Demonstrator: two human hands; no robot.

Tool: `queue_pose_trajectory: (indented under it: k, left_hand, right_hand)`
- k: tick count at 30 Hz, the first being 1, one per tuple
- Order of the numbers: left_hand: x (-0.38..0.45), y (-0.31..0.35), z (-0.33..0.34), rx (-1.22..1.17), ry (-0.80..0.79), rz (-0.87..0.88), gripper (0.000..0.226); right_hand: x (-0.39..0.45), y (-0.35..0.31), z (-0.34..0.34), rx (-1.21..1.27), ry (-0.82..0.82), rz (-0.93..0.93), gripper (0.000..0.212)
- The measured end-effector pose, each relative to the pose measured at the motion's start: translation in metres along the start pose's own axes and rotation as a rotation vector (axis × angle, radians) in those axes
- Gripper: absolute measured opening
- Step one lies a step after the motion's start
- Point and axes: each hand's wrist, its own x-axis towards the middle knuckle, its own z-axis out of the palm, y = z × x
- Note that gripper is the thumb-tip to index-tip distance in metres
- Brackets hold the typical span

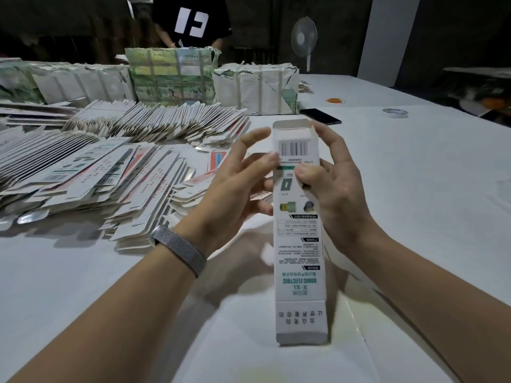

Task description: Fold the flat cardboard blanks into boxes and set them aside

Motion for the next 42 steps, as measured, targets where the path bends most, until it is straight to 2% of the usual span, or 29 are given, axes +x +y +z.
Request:
queue_pose_trajectory:
  k: [5, 11, 15, 21, 25, 31, 35, 38, 42]
  left_hand:
    - [0.0, 0.001, 0.002, -0.028, 0.046, 0.034, 0.028]
    - [0.0, 0.0, 0.008, -0.038, 0.125, 0.051, 0.049]
    - [0.0, -0.001, 0.011, -0.028, 0.137, 0.045, 0.033]
    - [-0.002, 0.0, 0.012, -0.015, 0.164, 0.012, 0.028]
    - [-0.002, 0.0, 0.012, -0.021, 0.168, 0.023, 0.016]
    - [-0.002, -0.001, 0.016, -0.02, 0.146, 0.018, 0.023]
    - [-0.001, -0.001, 0.013, -0.055, 0.137, 0.013, 0.016]
    - [-0.001, -0.001, 0.01, -0.05, 0.118, 0.017, 0.019]
    - [-0.001, 0.0, 0.008, -0.077, 0.096, 0.051, 0.028]
  right_hand:
    - [-0.001, 0.001, 0.003, 0.009, -0.038, 0.023, 0.051]
    - [0.0, 0.002, 0.003, 0.037, -0.009, 0.034, 0.042]
    - [0.0, 0.003, 0.002, 0.043, 0.0, 0.043, 0.041]
    - [0.002, 0.006, 0.002, 0.021, 0.04, 0.093, 0.029]
    - [0.002, 0.006, 0.002, -0.002, 0.039, 0.09, 0.027]
    - [0.002, 0.005, 0.0, 0.002, 0.062, 0.055, 0.023]
    - [0.002, 0.004, 0.001, -0.023, 0.075, 0.025, 0.021]
    - [0.001, 0.003, 0.003, -0.043, 0.097, -0.026, 0.025]
    - [0.001, 0.002, 0.002, -0.01, 0.093, -0.014, 0.042]
